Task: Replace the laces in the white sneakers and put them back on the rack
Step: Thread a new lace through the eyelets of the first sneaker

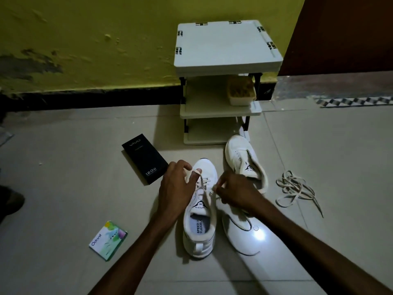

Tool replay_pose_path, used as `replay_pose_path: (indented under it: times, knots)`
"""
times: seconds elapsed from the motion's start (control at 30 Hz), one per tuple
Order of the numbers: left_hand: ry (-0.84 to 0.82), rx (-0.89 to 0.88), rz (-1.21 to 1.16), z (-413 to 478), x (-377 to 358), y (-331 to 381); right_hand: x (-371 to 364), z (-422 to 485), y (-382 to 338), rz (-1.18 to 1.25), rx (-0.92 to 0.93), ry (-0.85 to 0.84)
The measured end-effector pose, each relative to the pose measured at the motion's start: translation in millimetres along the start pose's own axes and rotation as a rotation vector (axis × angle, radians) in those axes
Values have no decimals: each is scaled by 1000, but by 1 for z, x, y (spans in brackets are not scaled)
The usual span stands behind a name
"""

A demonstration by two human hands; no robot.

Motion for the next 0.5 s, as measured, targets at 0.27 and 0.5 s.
replay_pose_path:
  times: [0.27,0.5]
  knots:
    - [-190,251,9,-10,-17,-29,-26,-2,-6,-451,297,46]
    - [-345,208,54,-16,-20,-25,1,5,-23,-15,141,-108]
Point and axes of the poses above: each hand's wrist, its own z-axis towards the middle knuckle, its own x-axis out of the back of the hand, y = z × x, the point moved 8 cm from there along z, towards the middle knuckle, and after that the axes turned 13 degrees about y, right-handed, at the moved point
